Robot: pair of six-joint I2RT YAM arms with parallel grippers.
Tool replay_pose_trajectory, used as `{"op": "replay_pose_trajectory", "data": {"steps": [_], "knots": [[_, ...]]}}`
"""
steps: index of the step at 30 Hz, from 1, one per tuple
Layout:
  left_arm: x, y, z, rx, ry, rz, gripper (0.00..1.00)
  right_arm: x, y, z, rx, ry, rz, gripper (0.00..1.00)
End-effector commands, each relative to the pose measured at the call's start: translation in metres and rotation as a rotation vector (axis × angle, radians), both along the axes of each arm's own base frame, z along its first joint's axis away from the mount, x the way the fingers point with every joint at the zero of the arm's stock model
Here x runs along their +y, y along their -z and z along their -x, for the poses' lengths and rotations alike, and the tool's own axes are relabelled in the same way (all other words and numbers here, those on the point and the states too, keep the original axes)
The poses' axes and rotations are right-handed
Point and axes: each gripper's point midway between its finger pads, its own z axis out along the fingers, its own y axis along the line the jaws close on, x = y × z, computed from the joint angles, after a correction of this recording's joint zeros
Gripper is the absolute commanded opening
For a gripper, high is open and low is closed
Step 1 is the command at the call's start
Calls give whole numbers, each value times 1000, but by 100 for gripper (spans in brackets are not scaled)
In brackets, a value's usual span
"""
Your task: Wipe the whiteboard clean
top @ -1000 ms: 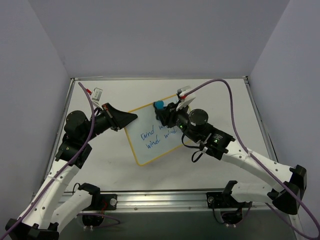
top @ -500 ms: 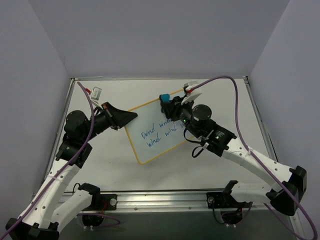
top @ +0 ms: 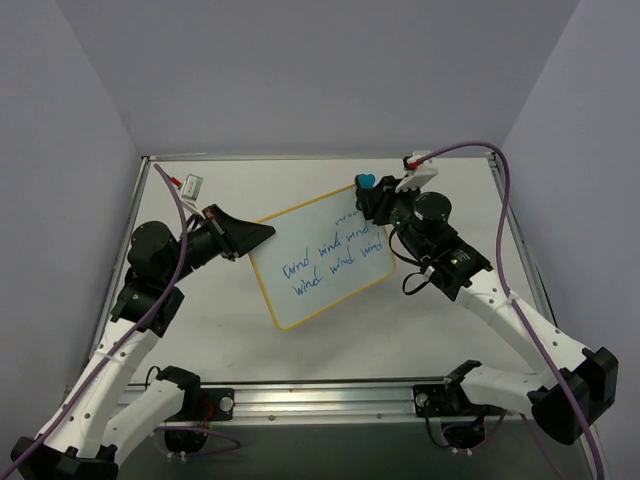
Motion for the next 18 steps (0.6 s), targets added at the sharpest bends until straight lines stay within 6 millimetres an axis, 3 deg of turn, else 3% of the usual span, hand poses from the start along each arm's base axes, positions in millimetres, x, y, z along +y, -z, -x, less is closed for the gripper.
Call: {"op": "replay_pose_trajectory", "data": {"steps": [1,6,10,14,17,18], "knots": [[-1,-93,49,-283,127,152,2,36,9,27,41,-182,-65,0],[-3,-87,43,-270,127,153,2,79,-2,65,17,-309,-111,0],[-4,-88,44,-273,130,160,2,93,-10,76,6,-324,-92,0],[-2,-88,45,-273,120,153,2,74,-2,61,21,-199,-24,0],[-2,-89,47,-279,125,149,2,50,10,42,43,-94,49,0],[-2,-89,47,-279,127,148,2,32,12,27,52,-37,56,0]]}}
